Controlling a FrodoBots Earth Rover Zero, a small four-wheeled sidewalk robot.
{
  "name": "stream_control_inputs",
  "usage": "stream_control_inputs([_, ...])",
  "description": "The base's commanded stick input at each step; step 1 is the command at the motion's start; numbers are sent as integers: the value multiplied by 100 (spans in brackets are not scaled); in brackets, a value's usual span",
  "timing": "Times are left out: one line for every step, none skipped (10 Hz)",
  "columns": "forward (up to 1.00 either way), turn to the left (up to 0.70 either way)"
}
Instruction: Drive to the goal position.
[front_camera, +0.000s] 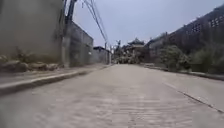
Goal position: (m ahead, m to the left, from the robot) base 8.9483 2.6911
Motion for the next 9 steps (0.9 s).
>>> stream_control_inputs([100,-36])
stream_control_inputs([100,-36])
stream_control_inputs([100,-35])
stream_control_inputs([100,-15])
stream_control_inputs([100,0])
stream_control_inputs([100,0])
stream_control_inputs([100,0])
stream_control_inputs([100,0])
stream_control_inputs([100,0])
